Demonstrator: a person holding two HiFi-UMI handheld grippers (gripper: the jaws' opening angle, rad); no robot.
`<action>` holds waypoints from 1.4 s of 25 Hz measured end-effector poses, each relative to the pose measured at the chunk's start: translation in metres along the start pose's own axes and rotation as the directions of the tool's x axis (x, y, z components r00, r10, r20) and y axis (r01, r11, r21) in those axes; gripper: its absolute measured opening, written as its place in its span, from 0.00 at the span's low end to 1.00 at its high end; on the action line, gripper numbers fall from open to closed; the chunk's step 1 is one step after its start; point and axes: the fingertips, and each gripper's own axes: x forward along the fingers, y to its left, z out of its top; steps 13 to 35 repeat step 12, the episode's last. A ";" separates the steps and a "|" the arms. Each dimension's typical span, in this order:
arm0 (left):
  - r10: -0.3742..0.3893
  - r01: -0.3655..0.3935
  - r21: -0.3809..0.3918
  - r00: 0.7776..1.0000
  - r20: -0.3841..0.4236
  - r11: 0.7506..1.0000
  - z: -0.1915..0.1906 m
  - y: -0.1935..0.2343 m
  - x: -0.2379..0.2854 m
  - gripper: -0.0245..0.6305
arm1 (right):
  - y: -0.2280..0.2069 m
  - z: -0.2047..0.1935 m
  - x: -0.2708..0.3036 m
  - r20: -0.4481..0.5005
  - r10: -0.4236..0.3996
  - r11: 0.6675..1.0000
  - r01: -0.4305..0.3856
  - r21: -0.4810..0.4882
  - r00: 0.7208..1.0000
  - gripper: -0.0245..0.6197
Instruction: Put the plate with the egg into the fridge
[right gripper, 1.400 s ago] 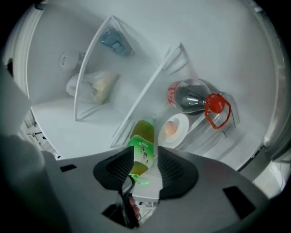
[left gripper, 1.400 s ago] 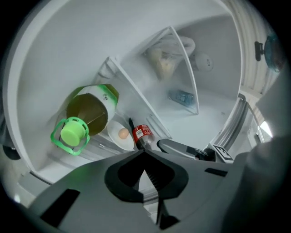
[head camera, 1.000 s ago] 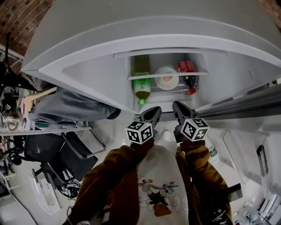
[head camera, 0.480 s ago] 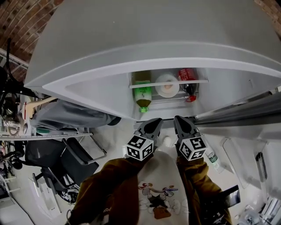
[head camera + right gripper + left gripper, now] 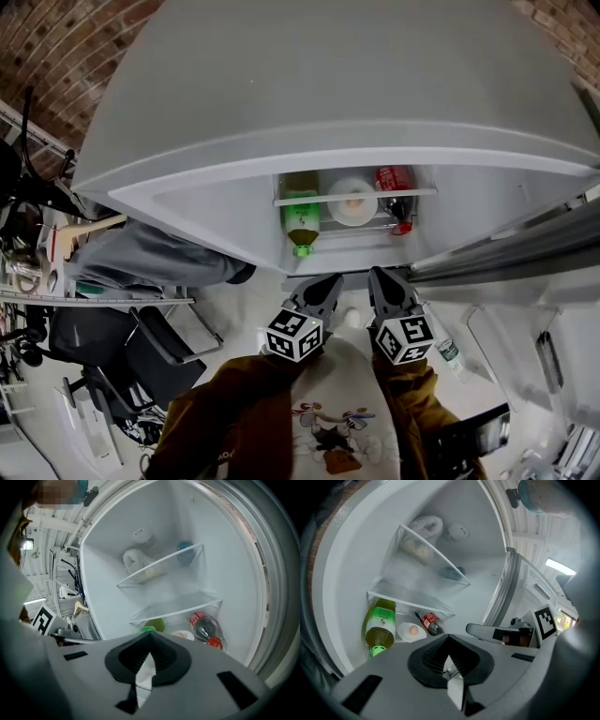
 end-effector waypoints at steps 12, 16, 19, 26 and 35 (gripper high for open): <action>-0.017 0.017 -0.010 1.000 -0.001 1.000 0.002 -0.003 -0.008 0.05 | 0.012 0.003 -0.006 0.001 -0.011 1.000 0.011 -0.028 1.000 0.05; -0.017 0.017 -0.010 1.000 -0.001 1.000 0.002 -0.003 -0.008 0.05 | 0.012 0.003 -0.006 0.001 -0.011 1.000 0.011 -0.028 1.000 0.05; -0.017 0.017 -0.010 1.000 -0.001 1.000 0.002 -0.003 -0.008 0.05 | 0.012 0.003 -0.006 0.001 -0.011 1.000 0.011 -0.028 1.000 0.05; -0.017 0.017 -0.010 1.000 -0.001 1.000 0.002 -0.003 -0.008 0.05 | 0.012 0.003 -0.006 0.001 -0.011 1.000 0.011 -0.028 1.000 0.05; -0.017 0.017 -0.010 1.000 -0.001 1.000 0.002 -0.003 -0.008 0.05 | 0.012 0.003 -0.006 0.001 -0.011 1.000 0.011 -0.028 1.000 0.05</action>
